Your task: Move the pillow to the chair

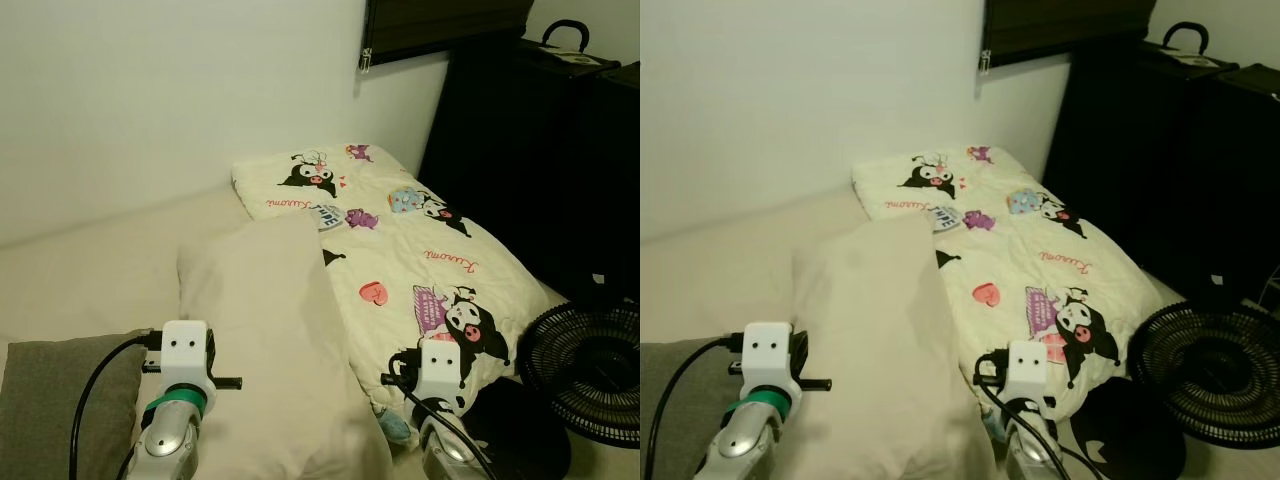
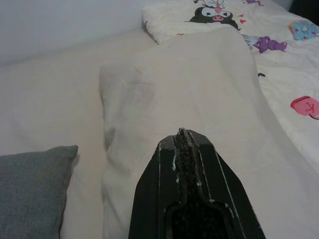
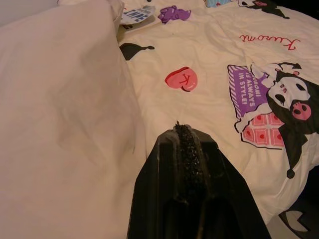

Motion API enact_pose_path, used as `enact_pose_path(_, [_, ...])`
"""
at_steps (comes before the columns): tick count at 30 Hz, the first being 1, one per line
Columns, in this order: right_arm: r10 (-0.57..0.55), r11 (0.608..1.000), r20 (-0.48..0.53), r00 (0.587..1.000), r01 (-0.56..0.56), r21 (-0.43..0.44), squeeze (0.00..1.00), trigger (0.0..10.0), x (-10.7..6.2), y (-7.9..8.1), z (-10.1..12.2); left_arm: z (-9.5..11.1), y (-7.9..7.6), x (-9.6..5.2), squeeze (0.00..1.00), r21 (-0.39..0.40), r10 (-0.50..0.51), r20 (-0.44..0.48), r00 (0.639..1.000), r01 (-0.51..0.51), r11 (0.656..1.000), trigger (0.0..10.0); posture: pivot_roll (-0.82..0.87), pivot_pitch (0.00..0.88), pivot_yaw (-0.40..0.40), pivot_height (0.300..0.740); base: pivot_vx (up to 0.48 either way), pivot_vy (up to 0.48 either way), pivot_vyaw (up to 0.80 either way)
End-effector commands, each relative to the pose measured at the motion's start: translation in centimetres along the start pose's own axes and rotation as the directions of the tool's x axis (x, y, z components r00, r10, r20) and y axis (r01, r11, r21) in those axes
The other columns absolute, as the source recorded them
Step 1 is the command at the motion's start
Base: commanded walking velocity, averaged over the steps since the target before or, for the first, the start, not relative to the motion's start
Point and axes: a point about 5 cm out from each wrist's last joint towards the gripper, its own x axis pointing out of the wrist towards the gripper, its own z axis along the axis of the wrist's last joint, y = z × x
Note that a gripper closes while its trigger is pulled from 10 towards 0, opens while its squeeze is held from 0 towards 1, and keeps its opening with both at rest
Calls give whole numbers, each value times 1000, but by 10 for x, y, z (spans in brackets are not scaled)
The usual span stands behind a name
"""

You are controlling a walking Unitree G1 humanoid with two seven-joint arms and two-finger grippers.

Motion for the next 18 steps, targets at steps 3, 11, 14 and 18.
enact_pose_path(3, [2,1000,-23,1000,-2,3,0,10000,-2,0,-5,-3,1,-3,0,9,5,-9,1000,-5,1000,10000,28,36,63,740,0,0,0])
enact_pose_path(11, [-5,1000,-21,1000,5,4,0,10000,-2,-3,-4,-2,-3,-2,0,10,-6,-10,1000,6,1000,10000,25,35,68,740,-184,0,0])
enact_pose_path(14, [-8,1000,-20,1000,8,4,0,10000,-2,-3,-4,-2,-4,-2,0,10,-9,-9,1000,10,1000,10000,24,34,70,740,-299,0,0])
enact_pose_path(18, [-8,1000,-20,1000,8,4,0,10000,-2,-3,-4,-1,-3,-2,0,11,-11,-8,1000,11,1000,10000,25,34,70,740,-299,0,0])
